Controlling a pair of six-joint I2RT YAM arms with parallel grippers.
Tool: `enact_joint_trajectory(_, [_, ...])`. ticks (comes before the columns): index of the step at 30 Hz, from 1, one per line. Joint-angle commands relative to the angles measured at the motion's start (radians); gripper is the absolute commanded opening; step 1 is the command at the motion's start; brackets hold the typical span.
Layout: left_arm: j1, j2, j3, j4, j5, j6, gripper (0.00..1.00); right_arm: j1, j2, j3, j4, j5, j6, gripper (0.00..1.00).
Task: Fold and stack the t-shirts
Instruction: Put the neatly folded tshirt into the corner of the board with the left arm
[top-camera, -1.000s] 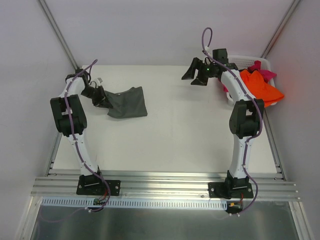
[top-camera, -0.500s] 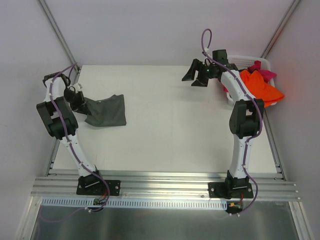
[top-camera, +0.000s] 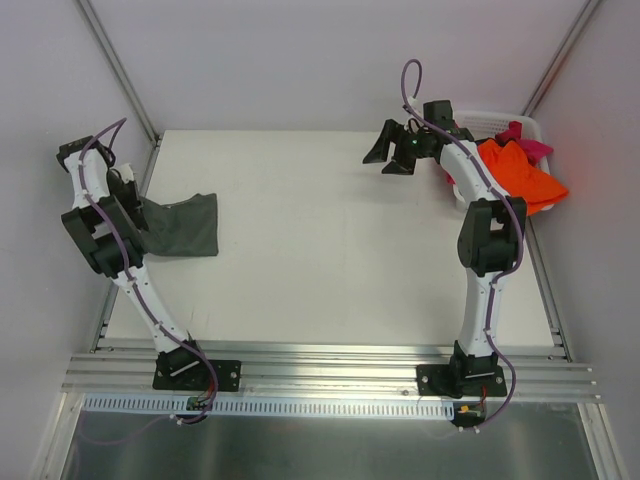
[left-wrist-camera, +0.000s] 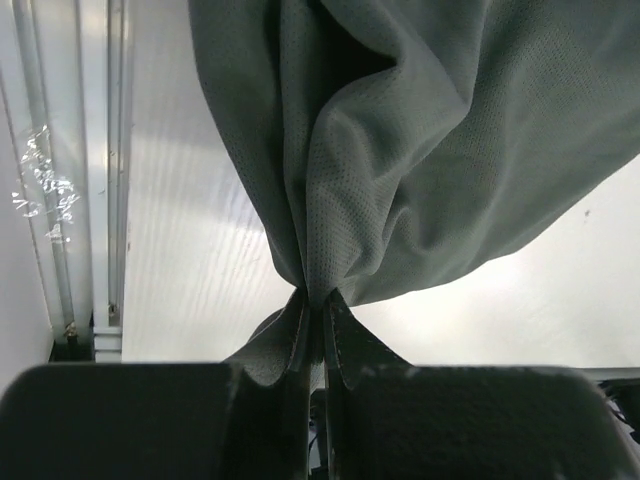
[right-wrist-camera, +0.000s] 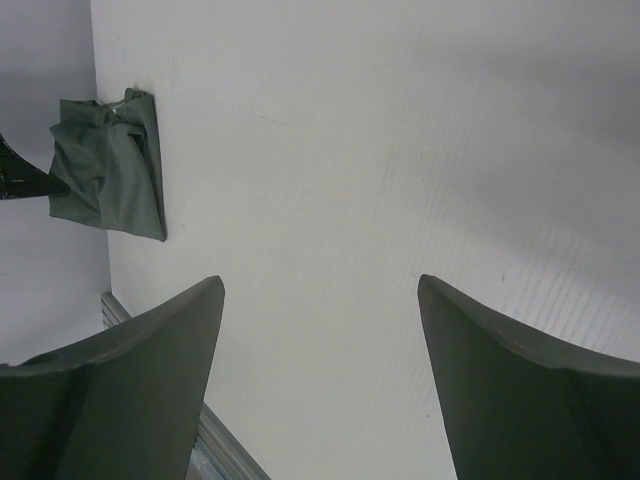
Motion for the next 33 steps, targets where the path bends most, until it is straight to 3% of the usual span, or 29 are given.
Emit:
enact_joint_trajectory(1, [0.019, 0.007, 0.024, -0.081, -0.077, 0.029, 0.0, 0.007, -0.011, 0.003, 0.023, -0.014, 0.001, 0.83])
enact_joint_trajectory(14, [0.039, 0.159, 0.211, -0.056, -0.189, 0.034, 0.0, 0.01, -0.013, -0.006, 0.029, -0.007, -0.001, 0.83])
enact_joint_trajectory(33, [0.04, 0.213, 0.237, -0.009, -0.272, -0.006, 0.0, 0.016, -0.031, -0.028, 0.029, -0.004, -0.01, 0.83])
